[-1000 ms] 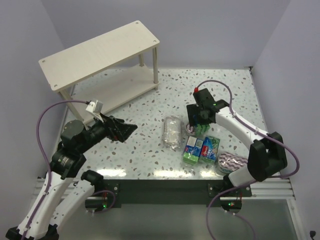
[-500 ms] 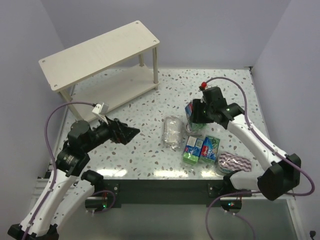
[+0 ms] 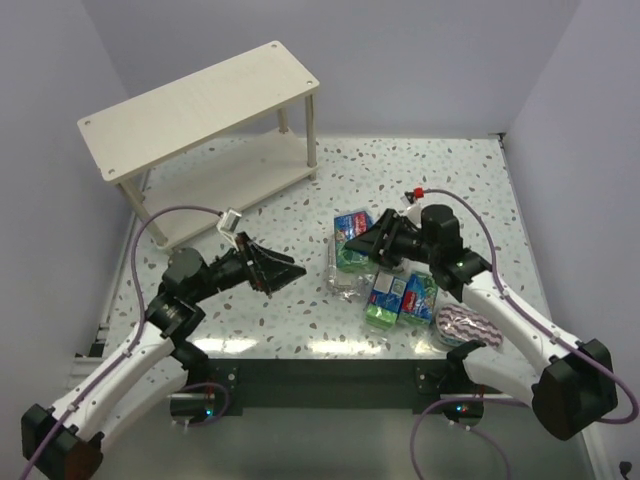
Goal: Place and organize the cleaning sponges onto the shelf
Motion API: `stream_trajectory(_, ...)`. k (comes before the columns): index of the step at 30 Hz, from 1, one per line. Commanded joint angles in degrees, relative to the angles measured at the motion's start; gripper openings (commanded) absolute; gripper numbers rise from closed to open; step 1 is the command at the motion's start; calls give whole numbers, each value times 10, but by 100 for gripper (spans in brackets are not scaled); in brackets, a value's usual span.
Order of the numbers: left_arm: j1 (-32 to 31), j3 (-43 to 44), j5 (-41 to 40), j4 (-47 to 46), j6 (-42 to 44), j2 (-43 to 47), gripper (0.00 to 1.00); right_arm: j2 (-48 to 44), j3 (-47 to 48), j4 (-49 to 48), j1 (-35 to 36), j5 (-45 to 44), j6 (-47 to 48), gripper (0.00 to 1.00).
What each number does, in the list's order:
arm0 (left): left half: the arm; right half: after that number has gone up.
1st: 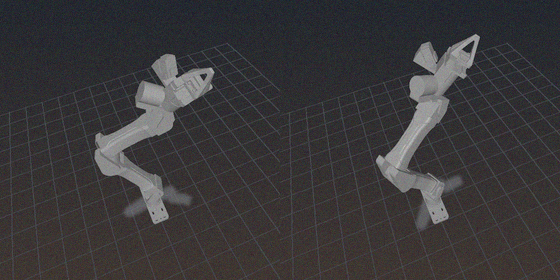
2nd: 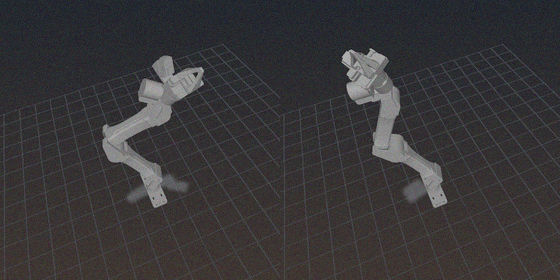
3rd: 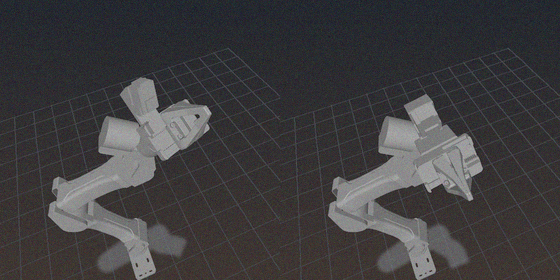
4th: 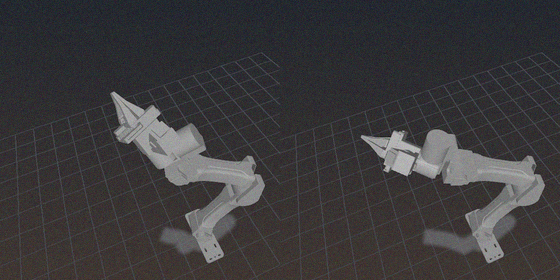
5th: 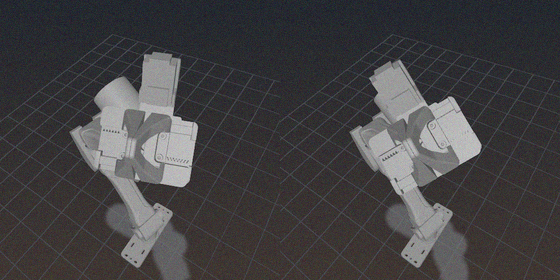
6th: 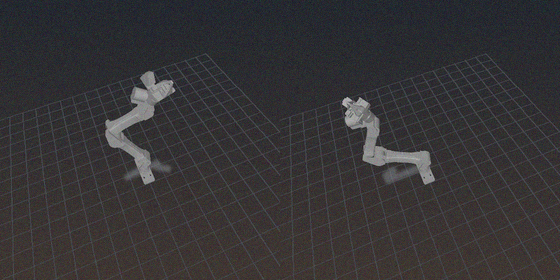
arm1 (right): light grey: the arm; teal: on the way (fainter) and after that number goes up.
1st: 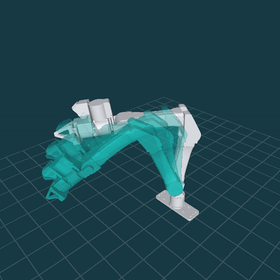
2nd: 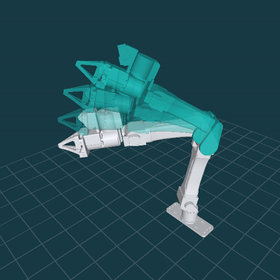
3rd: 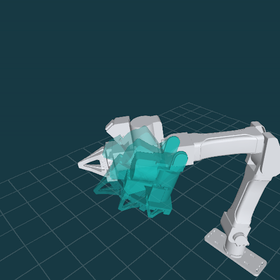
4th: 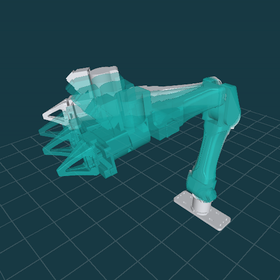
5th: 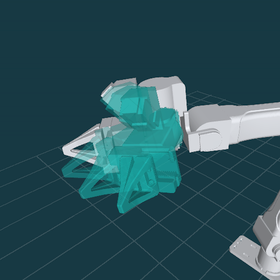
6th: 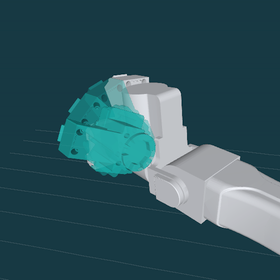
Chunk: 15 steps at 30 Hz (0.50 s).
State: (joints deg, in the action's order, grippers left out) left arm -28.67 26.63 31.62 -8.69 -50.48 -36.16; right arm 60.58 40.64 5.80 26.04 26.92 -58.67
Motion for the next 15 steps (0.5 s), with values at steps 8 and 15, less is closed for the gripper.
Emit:
stream_trajectory(8,-211,17,-238,-168,-67,-102,100,-49,-43,-234,2,45,-166,55)
stream_trajectory(15,-315,53,-443,-178,-74,-145,100,-67,-56,-242,2,39,-191,56)
